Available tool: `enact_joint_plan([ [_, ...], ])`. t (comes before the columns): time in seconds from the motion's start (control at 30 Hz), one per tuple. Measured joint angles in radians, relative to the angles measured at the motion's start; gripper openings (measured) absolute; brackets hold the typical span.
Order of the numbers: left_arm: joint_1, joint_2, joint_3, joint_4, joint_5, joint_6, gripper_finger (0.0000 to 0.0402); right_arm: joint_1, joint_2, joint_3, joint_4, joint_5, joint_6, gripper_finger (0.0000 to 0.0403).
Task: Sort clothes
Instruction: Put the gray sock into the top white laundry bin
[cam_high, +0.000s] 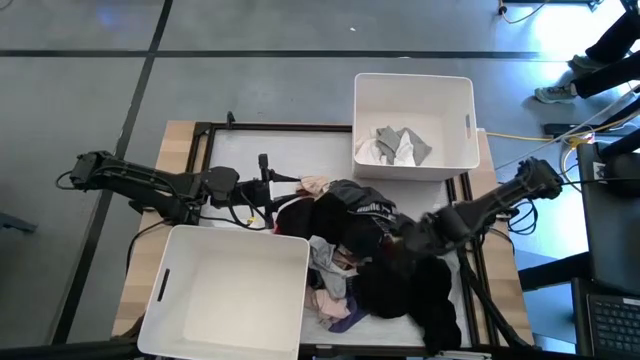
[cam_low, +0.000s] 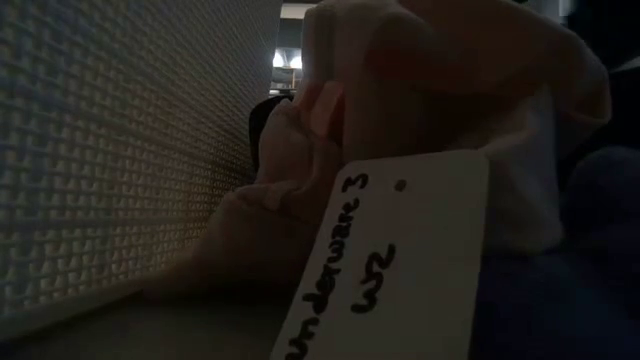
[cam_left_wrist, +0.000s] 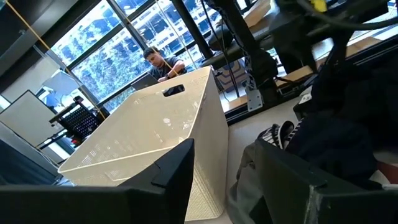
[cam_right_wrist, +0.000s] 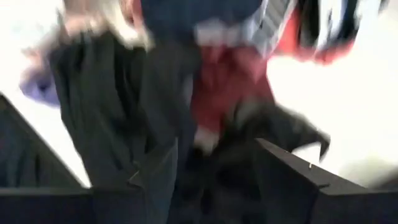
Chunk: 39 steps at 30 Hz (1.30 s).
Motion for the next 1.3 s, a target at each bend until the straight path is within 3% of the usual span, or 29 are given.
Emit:
enact_joint_plan([
  [0.27,0.0,0.0,0.0,-0.001,0.0,0.0,0.0159,0.23,0.018,-0.065,-0.03,-0.094,0.239,0.0209],
  [0.53,0.0,0.0,0.0,0.0,0.0,0.0,0.0159,0.371,0.06,-0.212,-0.019,-0.24,0.256,0.0209],
  [0.63,0.0,0.0,0.0,0.0,0.0,0.0,0.0159,0.394,0.064,-0.264,0.062,-0.259,0.227,0.0209],
  [0.73,0.0,0.0,0.0,0.0,0.0,0.0,0.0159,0.39,0.064,-0.316,0.197,-0.189,0.18,0.0209],
  [0.93,0.0,0.0,0.0,0.0,0.0,0.0,0.0159,0.299,0.071,-0.384,0.515,0.146,-0.045,0.0209],
  [1.0,0.0,0.0,0.0,0.002,0.0,0.0,0.0159,0.242,0.081,-0.388,0.604,0.21,-0.161,0.0209],
  [1.17,0.0,0.0,0.0,0.0,0.0,0.0,0.0159,0.103,0.118,-0.389,0.842,0.238,-0.429,0.0209],
  [1.3,0.0,0.0,0.0,0.0,0.0,0.0,0.0159,0.025,0.134,-0.385,0.945,0.203,-0.502,0.0209],
])
